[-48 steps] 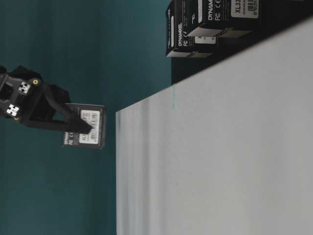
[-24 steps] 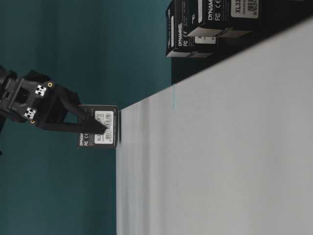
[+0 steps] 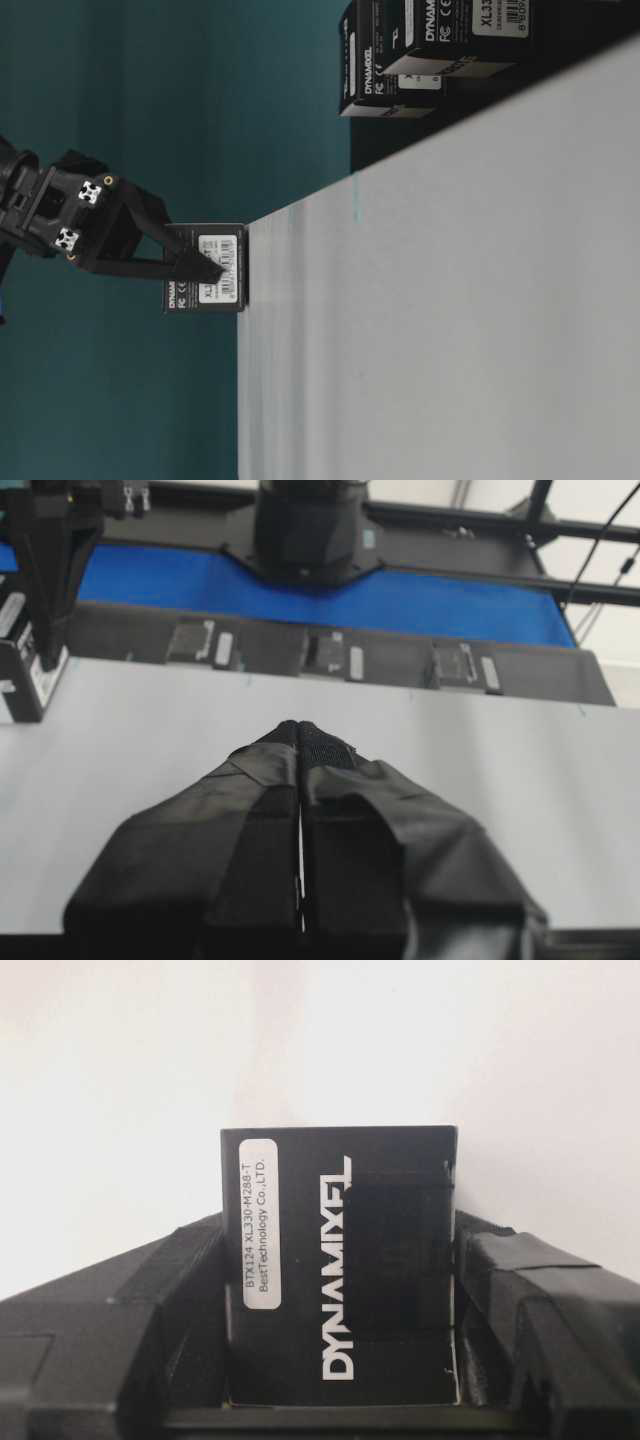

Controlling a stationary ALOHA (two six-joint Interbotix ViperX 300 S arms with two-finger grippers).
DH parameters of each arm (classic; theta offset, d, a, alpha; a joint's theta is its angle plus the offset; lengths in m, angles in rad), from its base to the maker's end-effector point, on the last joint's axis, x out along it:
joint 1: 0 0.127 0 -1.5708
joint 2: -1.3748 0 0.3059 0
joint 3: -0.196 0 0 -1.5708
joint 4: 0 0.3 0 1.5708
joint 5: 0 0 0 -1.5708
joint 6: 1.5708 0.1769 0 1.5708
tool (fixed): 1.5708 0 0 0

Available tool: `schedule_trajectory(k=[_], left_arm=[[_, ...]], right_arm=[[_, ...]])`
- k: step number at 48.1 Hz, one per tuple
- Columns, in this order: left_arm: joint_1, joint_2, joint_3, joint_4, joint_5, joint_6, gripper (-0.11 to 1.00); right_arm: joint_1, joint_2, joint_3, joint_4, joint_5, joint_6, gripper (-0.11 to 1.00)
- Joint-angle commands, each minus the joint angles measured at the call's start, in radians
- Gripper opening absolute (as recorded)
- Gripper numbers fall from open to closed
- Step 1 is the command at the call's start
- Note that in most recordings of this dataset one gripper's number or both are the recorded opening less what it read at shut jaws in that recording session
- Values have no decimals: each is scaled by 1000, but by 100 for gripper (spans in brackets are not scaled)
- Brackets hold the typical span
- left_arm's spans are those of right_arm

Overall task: Place the box from the black base onto the white base.
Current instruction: 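Lower the box onto the white board and open the right gripper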

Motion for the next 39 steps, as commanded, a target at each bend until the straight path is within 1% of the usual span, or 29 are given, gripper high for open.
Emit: schedule_trajectory(k=[1, 8, 14, 19, 24, 26, 30, 33, 35, 39], left_arm=[[-3, 3, -21, 3, -3, 0, -5], [-3, 3, -21, 3, -5, 0, -5], [-3, 3, -21, 2, -3, 0, -5], [-3, 2, -21, 3, -5, 0, -6], [-5, 3, -20, 2, -5, 0, -6], [-5, 3, -21, 2, -5, 0, -6], [-5, 3, -20, 3, -3, -2, -5], [-5, 3, -18, 3, -3, 0, -5], [-6, 3, -18, 3, -3, 0, -6], [-6, 3, -17, 2, -3, 0, -5]], right_arm=[[14, 11, 6, 2, -14, 3, 54], [14, 11, 14, 2, -20, 3, 54], [11, 12, 14, -2, -23, 34, 53], [11, 12, 15, -21, -23, 61, 53], [11, 11, 15, -28, -21, 69, 54], [11, 12, 15, -29, -21, 67, 61], [12, 11, 17, -29, -25, 61, 83], [17, 9, 18, -29, -31, 57, 95], [18, 9, 18, -31, -34, 52, 99], [18, 9, 18, -29, -43, 44, 99]])
